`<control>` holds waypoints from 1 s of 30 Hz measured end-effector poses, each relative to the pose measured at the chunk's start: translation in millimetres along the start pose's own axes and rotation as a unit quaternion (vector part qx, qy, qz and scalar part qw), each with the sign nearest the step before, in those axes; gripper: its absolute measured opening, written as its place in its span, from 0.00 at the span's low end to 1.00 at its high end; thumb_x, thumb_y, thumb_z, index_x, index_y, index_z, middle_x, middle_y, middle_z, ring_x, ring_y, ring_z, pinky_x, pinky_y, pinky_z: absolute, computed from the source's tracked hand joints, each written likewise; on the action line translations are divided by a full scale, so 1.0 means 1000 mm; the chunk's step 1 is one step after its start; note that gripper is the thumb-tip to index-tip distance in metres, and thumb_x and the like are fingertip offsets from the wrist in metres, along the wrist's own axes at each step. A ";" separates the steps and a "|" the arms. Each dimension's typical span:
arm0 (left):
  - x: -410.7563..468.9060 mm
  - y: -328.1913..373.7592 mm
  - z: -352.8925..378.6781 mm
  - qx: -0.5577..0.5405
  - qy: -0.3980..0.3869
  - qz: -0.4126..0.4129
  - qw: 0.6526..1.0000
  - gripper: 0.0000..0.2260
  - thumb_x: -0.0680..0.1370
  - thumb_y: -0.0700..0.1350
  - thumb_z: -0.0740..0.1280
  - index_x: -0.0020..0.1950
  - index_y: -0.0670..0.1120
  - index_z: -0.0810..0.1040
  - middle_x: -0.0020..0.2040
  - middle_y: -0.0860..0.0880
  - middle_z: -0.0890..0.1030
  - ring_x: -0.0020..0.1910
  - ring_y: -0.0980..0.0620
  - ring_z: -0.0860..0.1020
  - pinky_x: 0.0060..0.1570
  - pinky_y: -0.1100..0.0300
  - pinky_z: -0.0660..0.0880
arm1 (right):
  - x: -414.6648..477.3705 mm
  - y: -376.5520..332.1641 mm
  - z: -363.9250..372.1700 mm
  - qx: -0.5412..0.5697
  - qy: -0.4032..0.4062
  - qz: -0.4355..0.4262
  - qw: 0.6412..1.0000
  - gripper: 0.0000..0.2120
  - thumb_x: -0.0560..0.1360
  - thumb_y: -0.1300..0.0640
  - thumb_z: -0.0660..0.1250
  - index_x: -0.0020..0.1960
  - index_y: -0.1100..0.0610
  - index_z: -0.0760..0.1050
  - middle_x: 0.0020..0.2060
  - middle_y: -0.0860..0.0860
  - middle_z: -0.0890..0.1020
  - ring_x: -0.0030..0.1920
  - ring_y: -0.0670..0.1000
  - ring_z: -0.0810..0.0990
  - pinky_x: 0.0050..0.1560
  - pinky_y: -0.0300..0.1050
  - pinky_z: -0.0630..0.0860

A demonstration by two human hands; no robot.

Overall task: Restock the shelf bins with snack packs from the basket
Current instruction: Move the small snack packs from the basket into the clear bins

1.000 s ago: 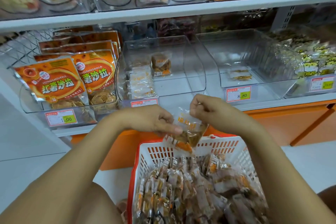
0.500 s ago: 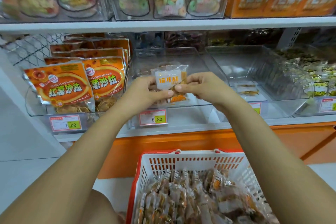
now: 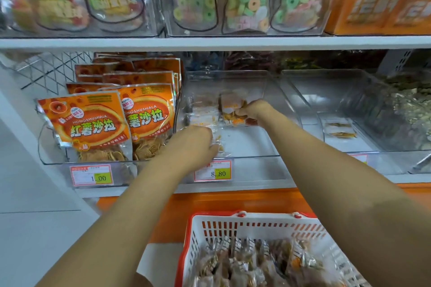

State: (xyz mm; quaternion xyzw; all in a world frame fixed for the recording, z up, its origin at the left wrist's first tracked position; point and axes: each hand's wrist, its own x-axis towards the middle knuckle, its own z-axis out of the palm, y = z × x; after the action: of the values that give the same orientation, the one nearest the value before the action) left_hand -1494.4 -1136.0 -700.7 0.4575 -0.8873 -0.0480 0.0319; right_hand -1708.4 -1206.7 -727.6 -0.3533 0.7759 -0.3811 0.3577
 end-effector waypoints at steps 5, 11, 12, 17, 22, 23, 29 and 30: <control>0.000 -0.001 -0.001 0.021 0.002 0.022 1.000 0.13 0.80 0.54 0.59 0.49 0.45 0.74 0.49 0.45 0.80 0.48 0.45 0.77 0.46 0.54 0.74 | 0.021 0.010 0.010 0.058 -0.014 0.021 0.998 0.07 0.73 0.63 0.72 0.42 0.60 0.73 0.45 0.57 0.77 0.38 0.51 0.76 0.42 0.43 0.77; -0.001 -0.003 -0.001 0.023 0.002 0.040 0.999 0.15 0.80 0.55 0.58 0.55 0.44 0.75 0.50 0.46 0.79 0.49 0.46 0.77 0.48 0.53 0.74 | 0.044 0.016 0.018 0.016 -0.004 0.016 1.000 0.22 0.68 0.60 0.77 0.58 0.64 0.74 0.53 0.59 0.81 0.53 0.56 0.81 0.58 0.52 0.78; -0.001 -0.002 -0.002 0.024 0.000 0.040 0.999 0.15 0.80 0.55 0.58 0.55 0.44 0.75 0.49 0.46 0.79 0.49 0.46 0.77 0.47 0.54 0.74 | 0.042 0.014 0.018 0.000 0.016 0.010 1.000 0.23 0.67 0.59 0.77 0.58 0.64 0.74 0.52 0.59 0.81 0.53 0.57 0.81 0.58 0.51 0.78; -0.002 0.000 -0.001 0.014 0.010 0.032 0.999 0.15 0.80 0.54 0.59 0.56 0.44 0.76 0.51 0.45 0.80 0.49 0.47 0.77 0.46 0.55 0.74 | 0.036 0.009 0.018 -0.052 0.051 -0.015 0.997 0.20 0.66 0.56 0.78 0.53 0.64 0.77 0.47 0.57 0.83 0.50 0.56 0.82 0.56 0.50 0.79; -0.004 -0.002 -0.008 -0.062 0.018 0.015 0.998 0.22 0.79 0.53 0.62 0.71 0.45 0.68 0.67 0.46 0.75 0.63 0.47 0.74 0.59 0.55 0.73 | 0.018 0.012 0.005 0.134 -0.002 0.004 0.991 0.05 0.72 0.68 0.69 0.46 0.63 0.74 0.48 0.60 0.80 0.45 0.54 0.80 0.54 0.49 0.79; -0.005 -0.002 -0.011 -0.075 0.022 0.013 0.997 0.24 0.79 0.54 0.63 0.72 0.45 0.67 0.68 0.46 0.73 0.64 0.47 0.73 0.59 0.56 0.72 | 0.011 0.012 0.001 0.168 -0.015 0.008 0.986 0.04 0.74 0.69 0.67 0.48 0.64 0.75 0.46 0.61 0.79 0.42 0.54 0.79 0.52 0.48 0.79; -0.018 0.002 -0.013 -0.124 0.062 0.005 0.990 0.24 0.79 0.51 0.64 0.73 0.46 0.66 0.70 0.47 0.72 0.66 0.49 0.72 0.60 0.57 0.71 | -0.017 0.008 -0.010 0.122 -0.045 -0.010 0.991 0.05 0.76 0.68 0.60 0.47 0.64 0.75 0.48 0.65 0.79 0.41 0.53 0.72 0.40 0.44 0.68; -0.019 0.002 -0.013 -0.130 0.068 0.000 0.989 0.24 0.79 0.51 0.65 0.73 0.46 0.65 0.70 0.47 0.72 0.66 0.49 0.72 0.62 0.56 0.70 | -0.020 0.009 -0.013 0.109 -0.043 -0.013 0.993 0.08 0.76 0.68 0.59 0.51 0.67 0.76 0.54 0.68 0.78 0.43 0.54 0.71 0.42 0.45 0.68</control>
State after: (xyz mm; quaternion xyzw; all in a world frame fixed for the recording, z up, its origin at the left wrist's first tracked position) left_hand -1483.2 -1120.1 -687.8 0.4516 -0.8694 -0.1320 0.1512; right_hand -1711.1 -1181.7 -723.4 -0.3386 0.7090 -0.4526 0.4217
